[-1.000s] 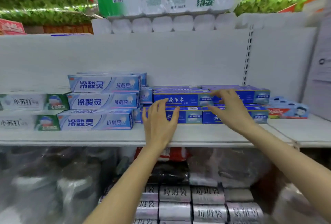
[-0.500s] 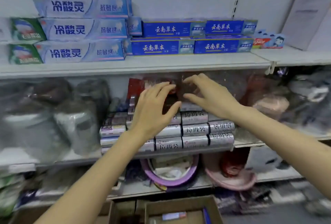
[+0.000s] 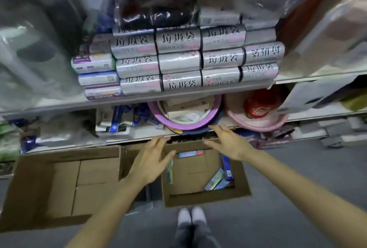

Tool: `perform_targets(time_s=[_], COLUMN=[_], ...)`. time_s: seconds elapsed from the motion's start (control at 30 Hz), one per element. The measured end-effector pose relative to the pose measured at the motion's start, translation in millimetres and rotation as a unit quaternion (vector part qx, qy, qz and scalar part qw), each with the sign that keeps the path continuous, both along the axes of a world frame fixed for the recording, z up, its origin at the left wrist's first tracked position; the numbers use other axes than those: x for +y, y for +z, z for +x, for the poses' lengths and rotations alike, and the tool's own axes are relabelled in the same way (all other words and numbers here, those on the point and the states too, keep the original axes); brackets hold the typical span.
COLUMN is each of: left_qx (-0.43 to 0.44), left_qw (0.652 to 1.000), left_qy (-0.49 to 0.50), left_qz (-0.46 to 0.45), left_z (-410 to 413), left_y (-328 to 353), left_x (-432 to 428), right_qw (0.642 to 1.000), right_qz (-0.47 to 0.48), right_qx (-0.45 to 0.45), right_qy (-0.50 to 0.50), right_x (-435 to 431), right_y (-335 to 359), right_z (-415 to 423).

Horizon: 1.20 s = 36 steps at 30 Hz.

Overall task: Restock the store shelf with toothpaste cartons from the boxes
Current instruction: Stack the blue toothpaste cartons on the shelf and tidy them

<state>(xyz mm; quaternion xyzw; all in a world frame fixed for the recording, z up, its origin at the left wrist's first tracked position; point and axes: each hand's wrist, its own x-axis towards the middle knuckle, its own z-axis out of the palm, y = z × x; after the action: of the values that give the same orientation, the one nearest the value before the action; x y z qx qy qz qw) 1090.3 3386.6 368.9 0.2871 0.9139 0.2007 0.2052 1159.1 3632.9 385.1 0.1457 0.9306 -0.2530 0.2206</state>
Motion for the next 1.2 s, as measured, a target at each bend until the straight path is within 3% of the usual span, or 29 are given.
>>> perform_targets(time_s=[0.13,0.27,0.47,0.6,0.8,1.07,1.2], left_qx=[-0.111,-0.202,-0.264,-0.305,-0.373,-0.424,-0.448], left_qw=[0.989,0.968,0.946,0.927,0.911,0.879,0.858], left_qy=[0.097,0.150,0.176,0.214,0.159,0.219,0.250], left_qz=[0.025,-0.019,-0.069,-0.054,-0.078,0.005,0.017], left_z=[26,60,64,61,76,87,90], left_y=[-64,-136,-246,-323,-425,-483,-501], left_x=[2,9,41,71,104,128,133], right_qw=[0.985,0.916,0.816,0.773,0.757,0.695,0.666], right_qz=[-0.075,-0.155,-0.208,-0.241,-0.217,-0.192,-0.200], right_qx=[-0.027,-0.101,-0.124,-0.121,-0.132,-0.075,-0.092], right_qy=[-0.152,-0.357,-0.525,-0.575,-0.601,-0.689,-0.713], right_x=[6,3,4,9,1,0,11], right_y=[-80,-173,-299,-378,-468,-515,-532], right_z=[28,76,111,104,94,96,95])
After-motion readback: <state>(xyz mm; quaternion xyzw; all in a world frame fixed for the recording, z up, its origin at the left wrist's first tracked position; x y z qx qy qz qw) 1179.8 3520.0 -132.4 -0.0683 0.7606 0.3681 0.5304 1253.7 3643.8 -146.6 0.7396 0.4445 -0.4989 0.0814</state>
